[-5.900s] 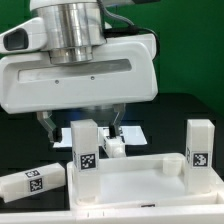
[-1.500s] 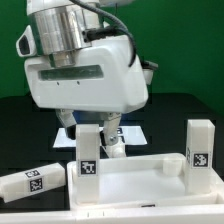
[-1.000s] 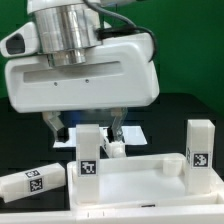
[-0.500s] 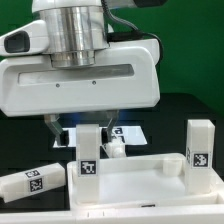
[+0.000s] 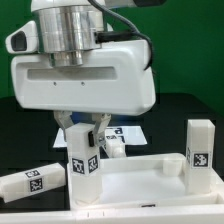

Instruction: Assemble desk

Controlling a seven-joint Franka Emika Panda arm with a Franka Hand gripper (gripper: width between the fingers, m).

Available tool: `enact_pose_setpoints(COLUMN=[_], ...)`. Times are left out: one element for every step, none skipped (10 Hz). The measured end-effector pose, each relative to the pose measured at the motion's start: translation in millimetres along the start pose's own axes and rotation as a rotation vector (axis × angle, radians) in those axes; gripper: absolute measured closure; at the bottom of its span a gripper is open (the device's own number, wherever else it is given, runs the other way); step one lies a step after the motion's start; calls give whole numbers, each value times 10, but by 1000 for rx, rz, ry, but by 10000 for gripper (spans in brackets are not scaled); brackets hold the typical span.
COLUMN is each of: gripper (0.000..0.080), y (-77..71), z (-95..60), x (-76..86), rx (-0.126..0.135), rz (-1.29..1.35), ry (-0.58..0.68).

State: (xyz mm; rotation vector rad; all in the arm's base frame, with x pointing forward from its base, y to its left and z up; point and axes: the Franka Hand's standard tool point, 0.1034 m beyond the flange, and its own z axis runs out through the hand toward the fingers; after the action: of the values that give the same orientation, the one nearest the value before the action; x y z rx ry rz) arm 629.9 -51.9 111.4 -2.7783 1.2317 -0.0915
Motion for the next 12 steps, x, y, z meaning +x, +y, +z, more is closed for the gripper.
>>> enact_pose_setpoints(gripper=[515,514,514,514,514,514,514,360,204,167,167,153], y=[5,14,28,11,-6,-3,0,6,26,18,5,12], z=[13,10,-3,10,23,22,19,20,38,43,43,42], x=[-11,-7,9,-17,-40,-34,-30,-35,-61,-76,-87,-77], rx=[15,34,44,40,36,38,34,26,18,17,18,19], rz=[211,404,503,572,631,642,540,390,256,81,-69,-82], ry=[-12,-34,-47,-51,-53,-53,-46,-44,-60,-60,-59,-57])
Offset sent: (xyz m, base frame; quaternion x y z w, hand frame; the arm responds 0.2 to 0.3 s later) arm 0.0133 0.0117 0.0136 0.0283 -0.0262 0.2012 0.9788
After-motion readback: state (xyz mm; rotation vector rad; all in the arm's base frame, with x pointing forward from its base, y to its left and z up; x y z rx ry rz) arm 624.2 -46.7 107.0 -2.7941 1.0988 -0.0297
